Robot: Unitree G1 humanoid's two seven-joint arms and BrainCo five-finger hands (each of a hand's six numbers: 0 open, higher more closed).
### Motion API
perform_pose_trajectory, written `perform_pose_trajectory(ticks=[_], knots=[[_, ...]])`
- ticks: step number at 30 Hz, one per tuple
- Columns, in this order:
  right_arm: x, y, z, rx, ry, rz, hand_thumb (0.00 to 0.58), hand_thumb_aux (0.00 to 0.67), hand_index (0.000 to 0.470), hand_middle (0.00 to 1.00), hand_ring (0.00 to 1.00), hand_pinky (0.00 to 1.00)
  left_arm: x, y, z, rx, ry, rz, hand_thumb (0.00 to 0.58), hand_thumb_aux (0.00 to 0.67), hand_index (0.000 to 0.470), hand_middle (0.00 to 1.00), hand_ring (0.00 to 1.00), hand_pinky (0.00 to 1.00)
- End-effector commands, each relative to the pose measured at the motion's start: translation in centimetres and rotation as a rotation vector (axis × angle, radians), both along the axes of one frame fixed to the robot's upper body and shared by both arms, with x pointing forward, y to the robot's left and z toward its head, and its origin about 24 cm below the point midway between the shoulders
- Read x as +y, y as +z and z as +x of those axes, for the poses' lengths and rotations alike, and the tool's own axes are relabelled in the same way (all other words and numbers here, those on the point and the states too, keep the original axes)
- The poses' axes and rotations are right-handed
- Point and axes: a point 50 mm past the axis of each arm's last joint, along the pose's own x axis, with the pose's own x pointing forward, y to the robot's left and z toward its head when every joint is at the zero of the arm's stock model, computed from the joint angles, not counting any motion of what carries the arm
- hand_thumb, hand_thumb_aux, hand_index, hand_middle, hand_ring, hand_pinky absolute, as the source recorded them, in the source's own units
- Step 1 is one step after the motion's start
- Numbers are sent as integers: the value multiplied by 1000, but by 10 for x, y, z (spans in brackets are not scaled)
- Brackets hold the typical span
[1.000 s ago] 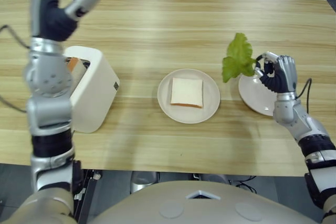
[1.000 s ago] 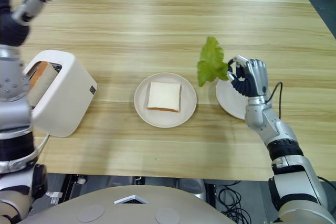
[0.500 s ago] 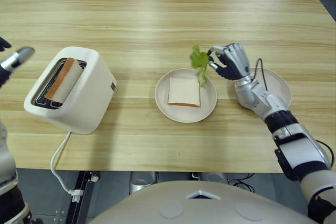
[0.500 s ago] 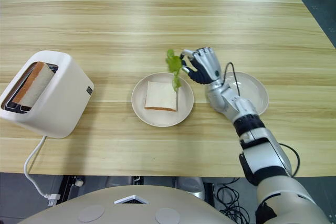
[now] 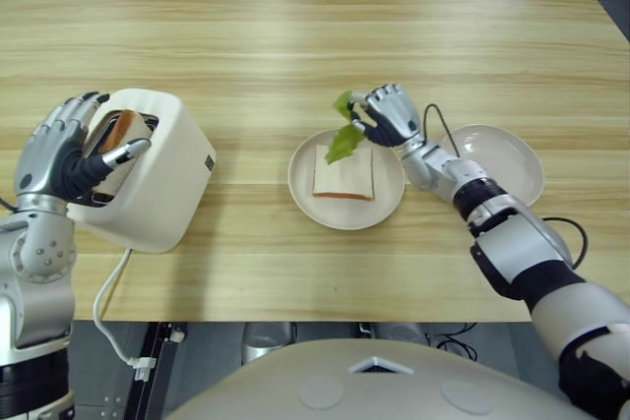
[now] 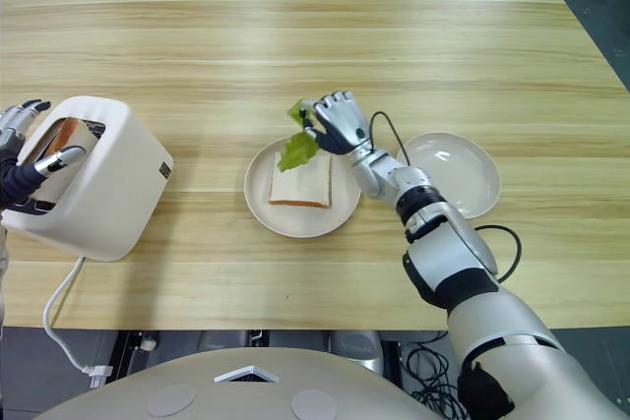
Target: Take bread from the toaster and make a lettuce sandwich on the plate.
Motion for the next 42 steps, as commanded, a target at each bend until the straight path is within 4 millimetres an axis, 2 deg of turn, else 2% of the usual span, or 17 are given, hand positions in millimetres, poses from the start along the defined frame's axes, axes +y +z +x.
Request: perform_pose_trajectory(ticks=[1,16,22,26,32,38,42], knots=[[17,1,-5,-10,85,1,580,670,460,1000,1000,1000,3,-6,1,29,13,5,0,0,0,0,0,0],[55,18,-14,-51,242,92,580,670,460,1000,1000,1000,1,-18,2,69,14,-3,0,0,0,0,0,0],[60,6,-19,-8,248,56,580,670,460,1000,1000,1000,-3,-24,6,83,-2,-15,0,0,0,0,0,0],[52,-10,-20,48,205,12,580,670,460,1000,1000,1000,-4,-27,7,93,-8,-21,0,0,0,0,0,0],[22,-31,-20,135,90,-49,580,670,460,1000,1000,1000,-4,-30,8,99,-9,-27,0,0,0,0,0,0],[-4,-31,-16,142,18,-43,580,670,460,1000,1000,1000,-3,-33,7,107,-8,-37,0,0,0,0,0,0],[-12,-28,-15,122,3,-28,580,670,460,1000,1000,1000,-3,-36,7,112,-10,-48,0,0,0,0,0,0]])
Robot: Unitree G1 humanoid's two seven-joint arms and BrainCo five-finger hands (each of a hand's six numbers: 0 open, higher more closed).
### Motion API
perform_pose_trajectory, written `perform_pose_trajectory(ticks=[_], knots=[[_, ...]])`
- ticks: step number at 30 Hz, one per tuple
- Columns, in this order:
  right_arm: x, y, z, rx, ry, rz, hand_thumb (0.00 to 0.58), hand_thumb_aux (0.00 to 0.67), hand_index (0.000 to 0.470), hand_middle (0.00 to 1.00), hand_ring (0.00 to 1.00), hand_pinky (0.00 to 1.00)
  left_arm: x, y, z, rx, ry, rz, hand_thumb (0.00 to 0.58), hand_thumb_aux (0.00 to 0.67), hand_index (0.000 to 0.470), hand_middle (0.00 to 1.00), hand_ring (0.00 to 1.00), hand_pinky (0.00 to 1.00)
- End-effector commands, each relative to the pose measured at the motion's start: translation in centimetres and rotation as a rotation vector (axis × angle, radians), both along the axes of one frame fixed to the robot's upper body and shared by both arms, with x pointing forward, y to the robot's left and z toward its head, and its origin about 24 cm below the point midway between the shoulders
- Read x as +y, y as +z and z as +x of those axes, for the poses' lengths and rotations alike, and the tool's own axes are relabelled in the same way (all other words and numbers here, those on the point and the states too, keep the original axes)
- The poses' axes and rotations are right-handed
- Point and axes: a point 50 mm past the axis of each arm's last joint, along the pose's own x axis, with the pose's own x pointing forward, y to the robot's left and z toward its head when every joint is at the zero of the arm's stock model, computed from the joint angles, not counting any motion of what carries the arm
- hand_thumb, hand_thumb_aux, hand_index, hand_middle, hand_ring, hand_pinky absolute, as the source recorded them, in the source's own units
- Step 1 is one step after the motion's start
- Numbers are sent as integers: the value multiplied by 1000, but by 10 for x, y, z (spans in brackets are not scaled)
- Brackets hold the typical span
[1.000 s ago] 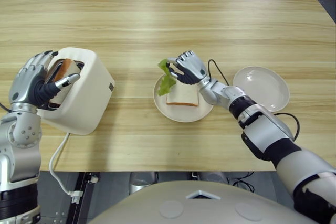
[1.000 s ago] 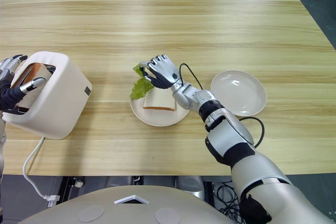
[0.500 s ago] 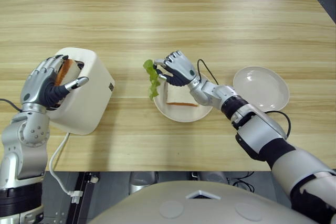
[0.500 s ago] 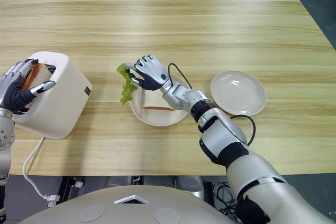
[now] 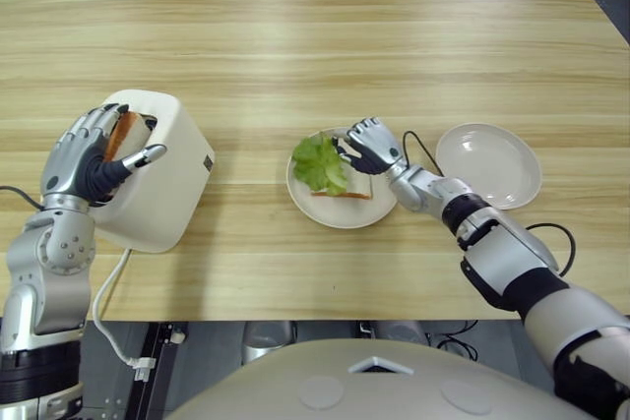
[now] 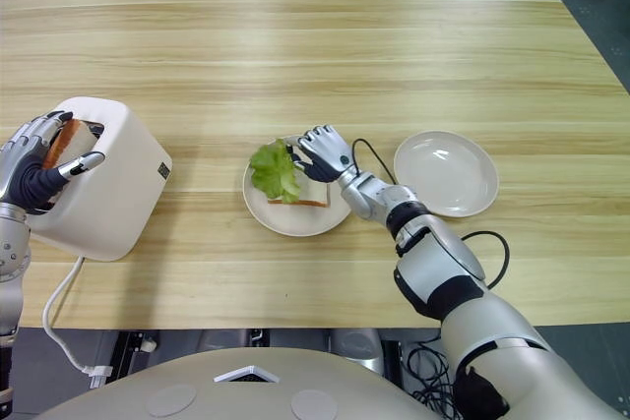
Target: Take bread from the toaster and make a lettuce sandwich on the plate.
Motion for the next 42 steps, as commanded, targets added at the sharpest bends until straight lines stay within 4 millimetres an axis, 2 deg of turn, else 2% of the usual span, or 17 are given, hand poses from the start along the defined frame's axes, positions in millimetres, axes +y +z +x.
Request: perform_pose_trajectory(ticks=[1,8,17,18,19,20,21,30,38,42], knots=[[-4,2,0,-12,-8,22,580,670,460,1000,1000,1000,-1,-15,0,64,-5,-29,0,0,0,0,0,0],[-8,7,2,-32,-27,42,580,670,460,1000,1000,1000,-2,-18,3,68,-19,-40,0,0,0,0,0,0],[-21,-5,-3,41,-56,22,580,670,460,1000,1000,1000,0,-17,4,63,-16,-38,0,0,0,0,0,0],[-23,-6,-4,48,-60,15,559,541,372,1000,1000,1000,0,-17,3,62,-15,-38,0,0,0,0,0,0],[-25,-6,-4,50,-67,12,452,355,244,1000,1000,1000,1,-17,3,62,-13,-38,0,0,0,0,0,0],[-28,-6,-4,50,-75,12,187,118,81,1000,1000,1000,1,-17,3,62,-11,-37,0,0,0,0,0,0],[-30,-6,-4,48,-83,13,0,0,0,1000,1000,1000,2,-18,2,62,-9,-37,0,0,0,0,0,0],[-41,6,2,-3,-120,34,0,0,0,1000,1000,1000,4,-19,0,61,1,-40,0,0,0,0,0,0],[-33,28,8,-77,-94,126,0,0,0,1000,1000,1000,6,-19,-1,60,6,-33,0,0,0,0,0,0],[-34,33,9,-101,-97,157,0,0,0,1000,1000,1000,12,-16,-3,67,46,40,0,0,0,0,0,0]])
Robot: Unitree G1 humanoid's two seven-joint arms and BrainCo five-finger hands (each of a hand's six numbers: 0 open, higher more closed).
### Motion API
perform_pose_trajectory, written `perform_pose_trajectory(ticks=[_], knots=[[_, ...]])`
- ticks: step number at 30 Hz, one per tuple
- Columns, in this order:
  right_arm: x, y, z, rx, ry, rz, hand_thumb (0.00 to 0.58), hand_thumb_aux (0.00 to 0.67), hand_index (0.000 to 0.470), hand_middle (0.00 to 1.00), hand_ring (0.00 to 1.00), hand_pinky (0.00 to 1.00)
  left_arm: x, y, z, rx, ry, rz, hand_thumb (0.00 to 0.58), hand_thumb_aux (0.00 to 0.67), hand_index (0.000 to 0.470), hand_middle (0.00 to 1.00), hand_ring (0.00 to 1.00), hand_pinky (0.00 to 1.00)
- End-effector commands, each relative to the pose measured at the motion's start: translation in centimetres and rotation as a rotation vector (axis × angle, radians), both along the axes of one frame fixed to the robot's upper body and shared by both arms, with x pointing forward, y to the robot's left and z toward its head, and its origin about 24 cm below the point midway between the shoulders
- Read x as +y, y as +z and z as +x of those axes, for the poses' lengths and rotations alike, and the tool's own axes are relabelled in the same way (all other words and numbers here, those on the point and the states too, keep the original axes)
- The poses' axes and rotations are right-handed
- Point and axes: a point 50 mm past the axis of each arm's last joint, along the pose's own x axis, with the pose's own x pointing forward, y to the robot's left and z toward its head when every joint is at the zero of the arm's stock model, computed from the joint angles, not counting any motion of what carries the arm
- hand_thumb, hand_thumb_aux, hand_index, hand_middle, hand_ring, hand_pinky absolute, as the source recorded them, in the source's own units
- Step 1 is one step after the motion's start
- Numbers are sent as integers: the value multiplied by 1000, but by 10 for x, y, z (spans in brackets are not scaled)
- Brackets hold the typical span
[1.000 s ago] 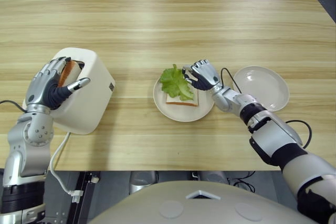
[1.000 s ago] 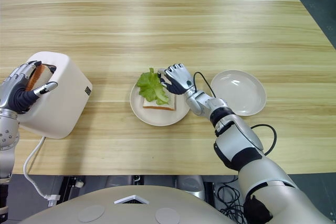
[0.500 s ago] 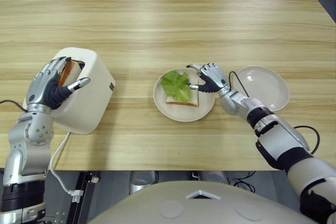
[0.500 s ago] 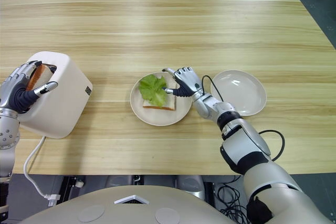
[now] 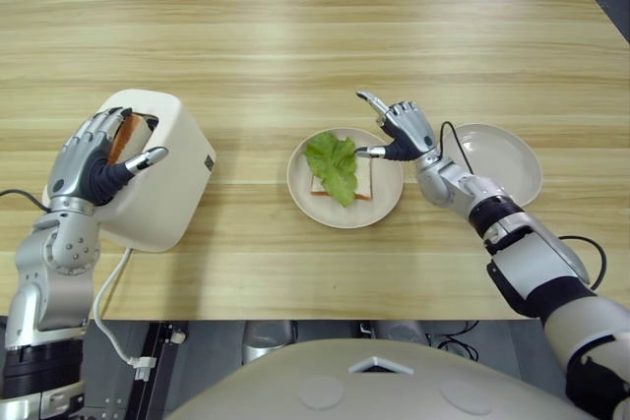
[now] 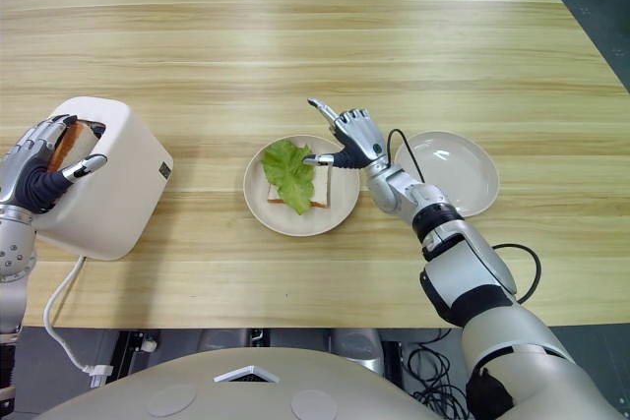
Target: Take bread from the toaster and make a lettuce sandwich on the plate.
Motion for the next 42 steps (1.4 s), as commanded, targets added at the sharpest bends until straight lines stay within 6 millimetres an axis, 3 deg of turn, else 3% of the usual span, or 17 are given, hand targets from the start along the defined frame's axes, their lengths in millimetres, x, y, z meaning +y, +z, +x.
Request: perform_pose_trajectory(ticks=[1,4,5,7,8,9,16,19,20,22,29,30,34,35,36,37,42], knots=[[-4,8,1,-28,-14,37,0,0,0,1000,1000,1000,12,-5,-6,66,66,87,0,0,0,0,0,0],[-5,9,1,-36,-15,53,0,0,0,1000,1000,1000,16,7,-8,23,104,143,9,5,4,0,0,0],[-6,9,0,-36,-16,56,0,0,0,980,980,980,17,10,-8,11,114,154,234,152,105,0,0,0],[-6,9,-1,-36,-17,59,0,0,0,941,941,941,20,16,-9,-7,145,181,227,147,101,0,0,0],[-6,8,-1,-34,-16,60,0,0,0,871,871,871,23,19,-11,-19,164,193,14,8,5,0,0,0],[-6,8,-2,-33,-15,62,0,0,0,827,827,827,26,24,-13,-40,190,209,0,0,0,0,0,0],[-10,5,-4,-21,-28,70,0,0,0,663,663,663,27,50,-23,-133,231,250,0,0,0,0,0,0],[-11,4,-5,-23,-36,77,0,0,0,494,494,494,21,43,-20,-90,190,230,0,0,0,0,0,0],[-11,4,-5,-23,-36,79,0,0,0,494,494,494,18,39,-20,-72,177,222,0,0,0,0,0,0],[-11,4,-6,-25,-36,81,0,0,0,341,341,341,15,37,-21,-54,158,203,0,0,0,0,0,0],[-15,3,-7,-23,-47,87,0,0,0,212,212,212,13,26,-22,40,128,164,0,0,0,0,0,0],[-15,3,-7,-19,-47,89,0,0,0,0,0,0,13,24,-22,56,125,162,0,0,0,0,0,0],[-15,2,-7,-16,-51,94,0,0,0,0,0,0,15,21,-23,93,125,165,0,0,0,0,0,0],[-15,2,-8,-16,-52,94,0,0,0,0,0,0,15,21,-23,94,127,167,241,158,108,0,0,0],[-15,2,-8,-15,-53,95,0,0,0,0,0,0,16,22,-23,94,127,168,472,381,262,0,0,0],[-15,2,-8,-15,-54,95,0,0,0,0,0,0,15,22,-23,93,126,169,580,670,460,0,0,0],[-16,1,-8,-12,-64,98,0,0,0,0,0,0,13,24,-19,76,107,163,580,670,460,0,0,0]])
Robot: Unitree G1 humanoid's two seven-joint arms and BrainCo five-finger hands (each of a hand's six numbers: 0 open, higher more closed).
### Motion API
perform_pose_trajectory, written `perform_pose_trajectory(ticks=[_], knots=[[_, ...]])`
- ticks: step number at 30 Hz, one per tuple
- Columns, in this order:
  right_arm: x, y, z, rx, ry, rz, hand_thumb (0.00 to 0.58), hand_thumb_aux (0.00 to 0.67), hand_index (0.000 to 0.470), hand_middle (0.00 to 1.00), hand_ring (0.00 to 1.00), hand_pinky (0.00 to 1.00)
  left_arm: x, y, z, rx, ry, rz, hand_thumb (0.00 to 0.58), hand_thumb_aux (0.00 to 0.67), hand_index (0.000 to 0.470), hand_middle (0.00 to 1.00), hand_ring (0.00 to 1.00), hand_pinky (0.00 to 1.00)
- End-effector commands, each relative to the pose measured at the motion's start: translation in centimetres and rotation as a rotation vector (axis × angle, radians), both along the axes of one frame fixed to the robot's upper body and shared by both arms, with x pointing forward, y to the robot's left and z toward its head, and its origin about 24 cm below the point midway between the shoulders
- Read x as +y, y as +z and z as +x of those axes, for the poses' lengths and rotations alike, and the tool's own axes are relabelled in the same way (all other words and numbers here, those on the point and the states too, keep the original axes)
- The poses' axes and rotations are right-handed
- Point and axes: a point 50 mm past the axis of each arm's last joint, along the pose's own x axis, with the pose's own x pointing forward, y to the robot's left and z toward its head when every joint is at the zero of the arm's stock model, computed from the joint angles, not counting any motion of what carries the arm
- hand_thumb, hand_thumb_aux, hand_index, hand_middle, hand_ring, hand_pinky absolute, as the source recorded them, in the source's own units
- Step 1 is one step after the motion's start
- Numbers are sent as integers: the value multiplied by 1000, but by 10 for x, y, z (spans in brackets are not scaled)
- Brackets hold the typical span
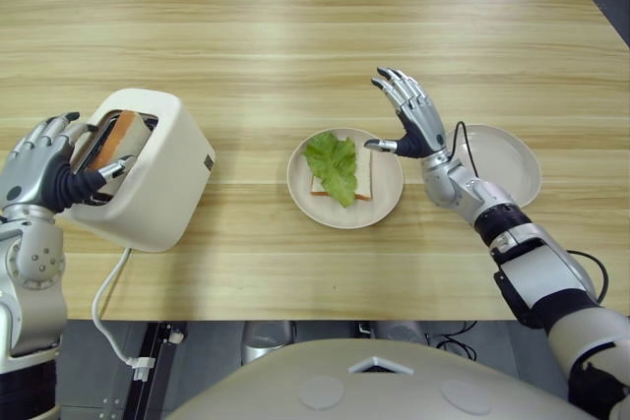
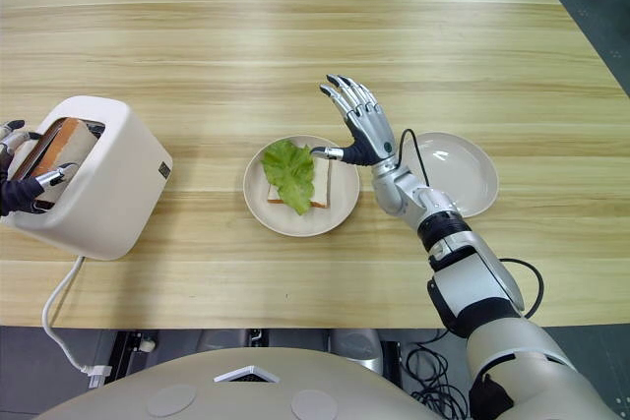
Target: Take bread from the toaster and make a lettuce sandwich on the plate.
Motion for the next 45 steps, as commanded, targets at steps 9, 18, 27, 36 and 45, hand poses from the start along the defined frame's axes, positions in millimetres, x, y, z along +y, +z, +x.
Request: perform_pose_trajectory(ticks=[9,18,27,36,45], knots=[[-1,-4,-1,22,-19,5,0,0,0,0,0,0,-10,15,12,-140,-126,-53,571,589,404,0,0,0],[-2,-6,-1,24,-35,10,0,0,0,0,0,0,-14,87,5,-536,-142,109,580,670,460,1000,1000,1000],[-23,12,-5,-81,-72,99,0,0,0,0,0,0,-47,127,21,-679,-364,65,580,670,460,1000,1000,1000],[-73,45,-43,-259,-67,259,0,0,0,0,0,0,-151,77,104,-171,-954,-455,580,670,460,1000,1000,1000],[-72,46,-59,-181,36,211,0,0,0,0,0,0,-196,-4,164,355,-1007,-586,580,670,460,1000,1000,1000]])
